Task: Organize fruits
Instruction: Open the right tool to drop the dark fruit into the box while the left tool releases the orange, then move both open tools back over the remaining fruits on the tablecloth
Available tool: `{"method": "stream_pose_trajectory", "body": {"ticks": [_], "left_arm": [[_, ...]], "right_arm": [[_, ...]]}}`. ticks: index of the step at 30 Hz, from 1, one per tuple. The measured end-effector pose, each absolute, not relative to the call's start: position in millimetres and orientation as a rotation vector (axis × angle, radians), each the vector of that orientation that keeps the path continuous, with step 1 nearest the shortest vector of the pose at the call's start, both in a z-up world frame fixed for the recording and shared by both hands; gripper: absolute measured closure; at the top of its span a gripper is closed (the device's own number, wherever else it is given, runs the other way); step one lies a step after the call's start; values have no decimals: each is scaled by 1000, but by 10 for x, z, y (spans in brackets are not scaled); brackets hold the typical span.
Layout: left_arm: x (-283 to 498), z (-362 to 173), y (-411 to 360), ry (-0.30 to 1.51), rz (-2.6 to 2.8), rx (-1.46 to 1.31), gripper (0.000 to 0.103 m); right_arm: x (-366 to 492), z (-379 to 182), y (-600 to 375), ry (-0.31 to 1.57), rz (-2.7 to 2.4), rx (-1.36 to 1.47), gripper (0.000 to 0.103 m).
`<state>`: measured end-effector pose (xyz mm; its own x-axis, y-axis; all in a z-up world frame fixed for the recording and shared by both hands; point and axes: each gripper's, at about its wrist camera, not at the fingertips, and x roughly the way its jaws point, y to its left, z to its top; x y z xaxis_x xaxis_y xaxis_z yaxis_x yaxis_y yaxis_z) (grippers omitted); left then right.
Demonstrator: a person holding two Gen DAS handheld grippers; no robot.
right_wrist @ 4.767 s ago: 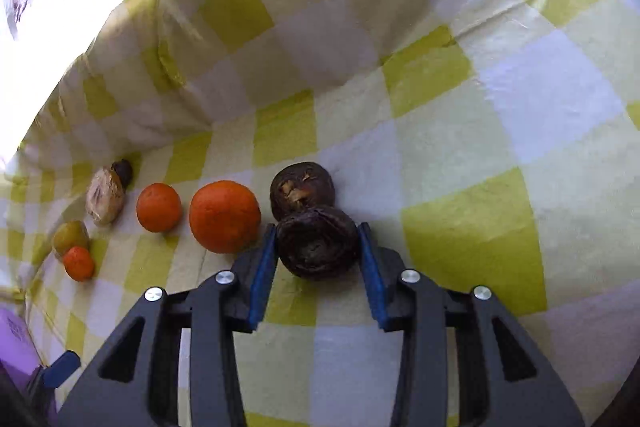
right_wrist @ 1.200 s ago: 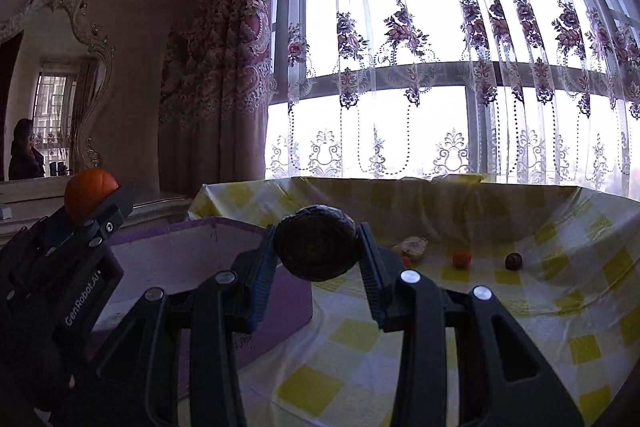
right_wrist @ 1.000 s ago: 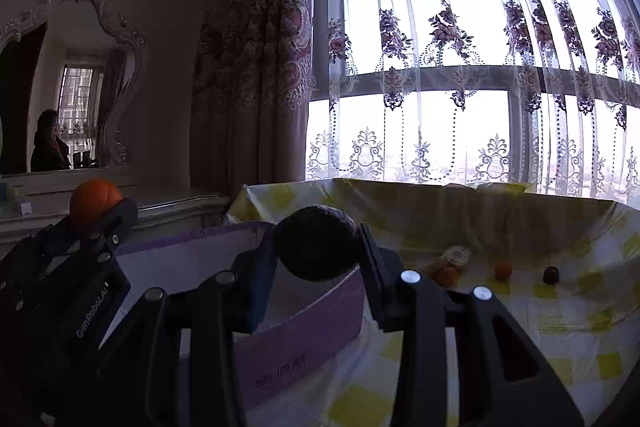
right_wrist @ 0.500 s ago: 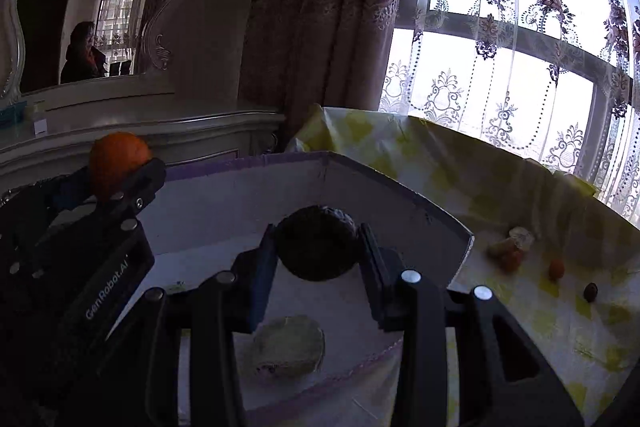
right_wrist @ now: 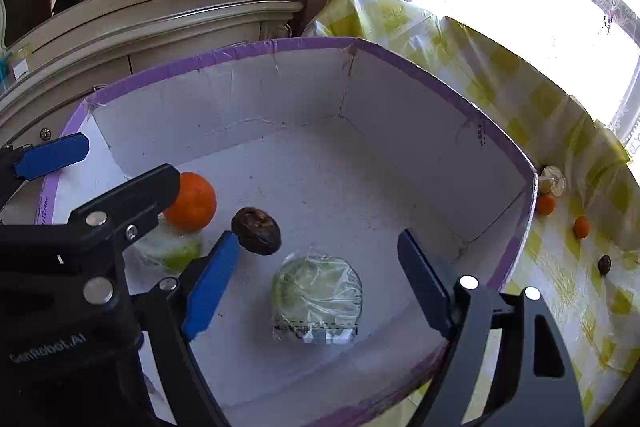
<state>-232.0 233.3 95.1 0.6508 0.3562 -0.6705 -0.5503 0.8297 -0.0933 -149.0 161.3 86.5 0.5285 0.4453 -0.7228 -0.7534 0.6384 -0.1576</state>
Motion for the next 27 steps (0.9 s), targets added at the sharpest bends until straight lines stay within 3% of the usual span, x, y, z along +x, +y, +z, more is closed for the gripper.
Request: {"method": "stream_pose_trajectory", "body": {"ticks": [27], "left_arm": [[-2201,965,2205,751,527,-286,12]], "right_arm": [[-1566,897,1521,627,854,-420,10]]}}
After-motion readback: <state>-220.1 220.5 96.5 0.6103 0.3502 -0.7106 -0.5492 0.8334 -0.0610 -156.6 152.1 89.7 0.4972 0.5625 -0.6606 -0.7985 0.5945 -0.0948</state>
